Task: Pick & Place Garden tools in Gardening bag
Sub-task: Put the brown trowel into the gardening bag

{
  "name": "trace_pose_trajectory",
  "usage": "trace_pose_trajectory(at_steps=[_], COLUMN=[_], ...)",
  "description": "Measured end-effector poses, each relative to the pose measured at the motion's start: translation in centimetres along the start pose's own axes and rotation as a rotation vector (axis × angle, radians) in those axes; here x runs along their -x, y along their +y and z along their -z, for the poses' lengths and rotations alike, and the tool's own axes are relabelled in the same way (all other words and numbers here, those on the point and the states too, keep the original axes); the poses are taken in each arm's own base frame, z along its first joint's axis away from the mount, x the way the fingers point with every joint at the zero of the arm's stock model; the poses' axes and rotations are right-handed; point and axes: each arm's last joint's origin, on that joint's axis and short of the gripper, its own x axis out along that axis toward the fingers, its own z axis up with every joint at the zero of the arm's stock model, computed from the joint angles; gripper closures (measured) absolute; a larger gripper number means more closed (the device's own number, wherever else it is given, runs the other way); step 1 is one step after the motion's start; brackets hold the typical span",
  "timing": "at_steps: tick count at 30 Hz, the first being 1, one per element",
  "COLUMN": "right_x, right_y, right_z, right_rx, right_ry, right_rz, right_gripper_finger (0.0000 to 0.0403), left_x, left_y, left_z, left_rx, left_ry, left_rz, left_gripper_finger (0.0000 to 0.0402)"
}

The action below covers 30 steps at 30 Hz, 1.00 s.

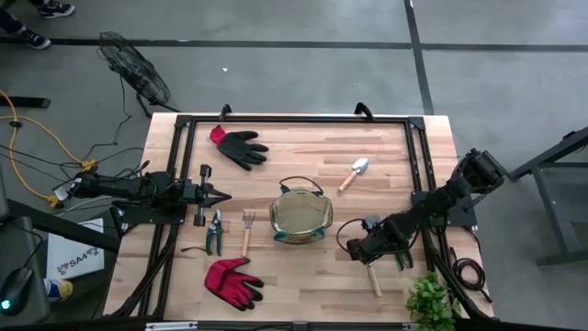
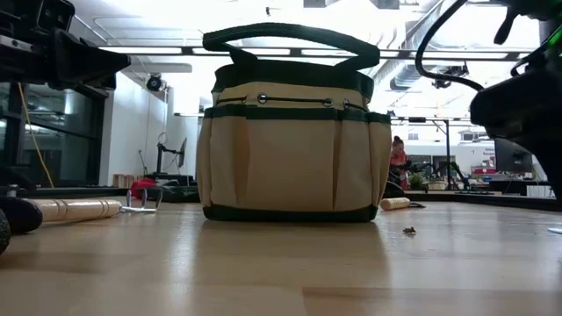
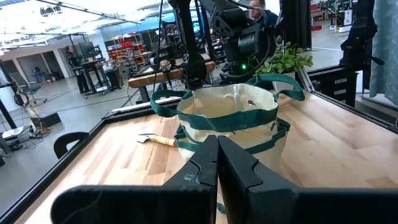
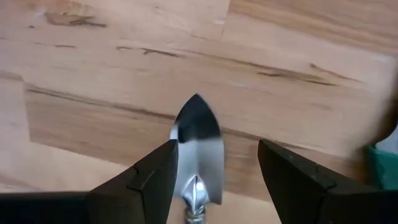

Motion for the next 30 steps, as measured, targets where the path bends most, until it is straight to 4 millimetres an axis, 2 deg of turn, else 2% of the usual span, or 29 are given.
trace_pose_trajectory(at_steps=[17, 30], right_x=[-1.0, -1.2], right_y=[0.3, 0.5], right_z=[0.4, 0.6], right_rx=[0.012, 0.033], right_ry=[0.000, 0.030], right_rz=[0.012, -0.012], right_gripper_finger=[0.0191, 0.0300], left_x=[0.0, 0.0], left_y=[0.0, 0.0], left_z=[0.0, 0.0], left_rx=[0.000, 0.000], left_ry=[0.000, -0.001], left_rz=[0.001, 0.004], left_gripper_finger=[0.0402, 0.0402])
